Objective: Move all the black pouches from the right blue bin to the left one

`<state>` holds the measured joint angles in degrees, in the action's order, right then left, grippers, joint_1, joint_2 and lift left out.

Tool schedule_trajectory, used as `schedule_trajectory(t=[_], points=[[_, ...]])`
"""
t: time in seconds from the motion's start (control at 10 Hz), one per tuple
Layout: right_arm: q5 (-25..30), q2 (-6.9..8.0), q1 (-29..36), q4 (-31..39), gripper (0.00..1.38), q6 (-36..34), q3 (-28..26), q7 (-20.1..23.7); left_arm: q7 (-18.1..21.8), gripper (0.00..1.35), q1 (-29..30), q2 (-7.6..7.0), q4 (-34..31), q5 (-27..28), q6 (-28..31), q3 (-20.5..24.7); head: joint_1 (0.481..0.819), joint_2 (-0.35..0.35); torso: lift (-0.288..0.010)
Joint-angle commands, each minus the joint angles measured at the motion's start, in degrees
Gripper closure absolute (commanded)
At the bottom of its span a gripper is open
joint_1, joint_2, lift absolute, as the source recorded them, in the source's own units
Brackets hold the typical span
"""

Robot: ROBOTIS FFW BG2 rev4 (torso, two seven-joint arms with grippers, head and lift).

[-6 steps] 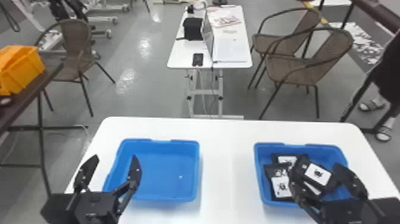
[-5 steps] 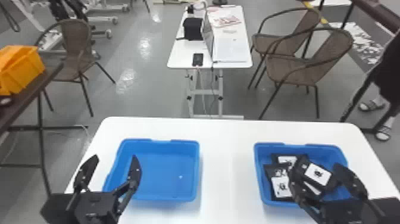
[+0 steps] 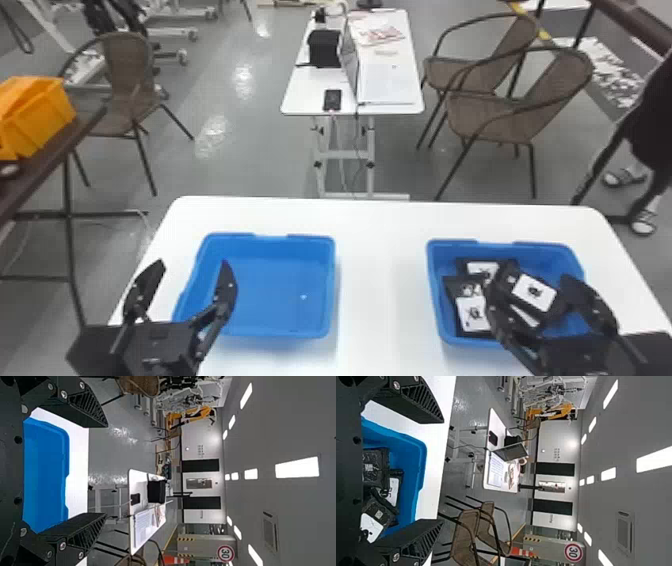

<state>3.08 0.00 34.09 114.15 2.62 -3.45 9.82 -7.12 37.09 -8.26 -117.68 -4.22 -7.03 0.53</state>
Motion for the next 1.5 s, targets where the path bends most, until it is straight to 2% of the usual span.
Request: schedule_trajectory(t=[0.0, 0.2, 0.3, 0.4, 0.5, 0.6, 0.8, 1.1, 1.2, 1.4], points=[[0.08, 0.05, -0.43, -0.42, 0.13, -0.86, -0.86, -0.06, 0.09, 0.24, 0.0, 0.09, 0.0, 0.0, -0.01, 0.0, 0.695, 0.064, 0.01], [-1.23, 0.05, -3.42, -3.58, 0.13, -4.2, -5.16, 0.03, 0.35, 0.24, -0.08, 0.09, 0.0, -0.09, 0.26, 0.0, 0.695, 0.045, 0.01], [-2.03, 0.05, -5.7, -6.49, 0.13, -5.35, -7.71, 0.12, 0.62, 0.24, -0.17, 0.09, 0.0, -0.27, 0.43, 0.09, 0.695, 0.014, 0.01], [-3.78, 0.05, -9.13, -10.88, 0.13, -7.1, -10.09, 2.49, 0.97, 0.24, -0.26, 0.09, 0.0, -0.27, 0.61, 0.18, 0.695, -0.025, 0.01], [-5.28, 0.05, -13.0, -16.07, 0.13, -8.6, -12.72, 6.97, 1.32, 0.24, -0.43, 0.09, 0.0, -0.44, 0.87, 0.26, 0.695, -0.054, 0.01], [-4.75, 0.05, -15.37, -19.23, 0.13, -8.77, -13.6, 7.85, 1.58, 0.24, -0.43, 0.09, 0.0, -0.44, 0.96, 0.26, 0.695, -0.062, 0.01], [-3.08, 0.05, -20.55, -26.44, 0.13, -9.04, -13.6, 9.34, 2.82, 0.24, -0.61, 0.79, 0.09, -0.18, 1.4, 0.79, 0.695, -0.093, 0.01], [3.25, 0.05, -28.9, -37.77, 0.12, -10.62, -12.72, 10.31, 5.45, 0.25, -0.87, 2.81, 0.09, 0.97, 1.84, 2.2, 0.695, -0.075, 0.01], [4.48, -0.62, -31.01, -40.67, 0.12, -11.94, -12.72, 10.57, 5.89, 0.25, -1.05, 3.16, 0.09, 1.32, 1.93, 2.29, 0.695, -0.067, 0.01], [10.37, -0.79, -31.37, -39.53, 0.12, -15.28, -12.72, 10.66, 6.42, 0.25, -1.49, 3.43, 0.44, 1.4, 1.93, 2.55, 0.695, -0.065, 0.01]])
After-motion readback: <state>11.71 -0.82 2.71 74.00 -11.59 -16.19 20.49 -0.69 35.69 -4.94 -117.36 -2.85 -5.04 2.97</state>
